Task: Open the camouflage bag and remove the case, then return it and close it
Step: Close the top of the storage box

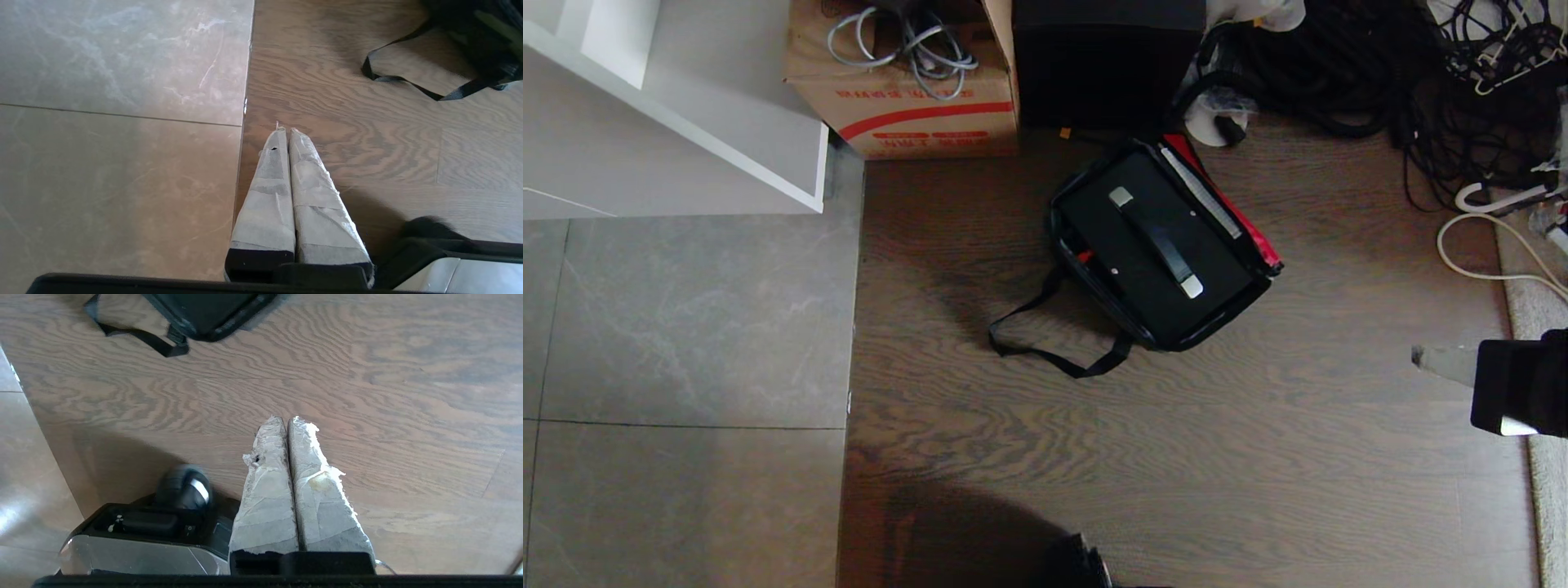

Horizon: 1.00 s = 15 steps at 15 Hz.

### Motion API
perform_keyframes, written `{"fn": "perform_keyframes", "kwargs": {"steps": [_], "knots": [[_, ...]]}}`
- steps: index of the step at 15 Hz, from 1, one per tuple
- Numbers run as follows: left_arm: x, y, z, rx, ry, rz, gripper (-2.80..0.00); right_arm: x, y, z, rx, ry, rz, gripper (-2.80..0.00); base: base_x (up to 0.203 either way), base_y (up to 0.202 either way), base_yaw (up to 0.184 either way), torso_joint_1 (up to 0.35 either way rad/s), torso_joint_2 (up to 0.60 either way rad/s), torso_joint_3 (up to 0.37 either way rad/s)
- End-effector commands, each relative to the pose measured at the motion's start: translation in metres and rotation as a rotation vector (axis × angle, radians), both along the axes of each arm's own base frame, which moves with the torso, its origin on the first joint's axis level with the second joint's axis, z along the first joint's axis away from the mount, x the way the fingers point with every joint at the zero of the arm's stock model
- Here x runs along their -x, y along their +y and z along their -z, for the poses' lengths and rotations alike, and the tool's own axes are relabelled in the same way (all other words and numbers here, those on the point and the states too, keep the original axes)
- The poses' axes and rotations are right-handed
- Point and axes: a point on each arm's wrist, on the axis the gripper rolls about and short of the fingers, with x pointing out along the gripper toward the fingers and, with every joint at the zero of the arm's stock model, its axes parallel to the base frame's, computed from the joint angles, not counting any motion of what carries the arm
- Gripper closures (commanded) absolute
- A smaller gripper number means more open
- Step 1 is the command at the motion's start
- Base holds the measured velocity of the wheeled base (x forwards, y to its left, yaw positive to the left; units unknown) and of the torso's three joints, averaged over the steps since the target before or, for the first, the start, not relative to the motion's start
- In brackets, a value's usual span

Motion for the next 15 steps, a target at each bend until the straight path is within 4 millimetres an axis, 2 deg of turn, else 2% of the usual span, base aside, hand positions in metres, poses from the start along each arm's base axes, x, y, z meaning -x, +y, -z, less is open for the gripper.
{"fn": "perform_keyframes", "kwargs": {"steps": [1,8,15], "knots": [[-0.0006,0.0000,0.0020,0.000,0.007,-0.001,0.00,0.0001,-0.0001,0.0001,0.001,0.002,0.002,0.00,0.000,0.000,0.000,0.000,0.00,0.000],[-0.0006,0.0000,0.0020,0.003,0.007,0.000,0.00,0.0019,-0.0010,-0.0016,-0.003,-0.005,-0.001,0.00,0.000,0.000,0.000,0.000,0.00,0.000],[-0.0006,0.0000,0.0020,0.003,0.007,0.002,0.00,0.0025,-0.0012,-0.0024,0.008,-0.006,-0.007,0.00,0.186,0.000,0.001,0.003,0.00,0.002]]}}
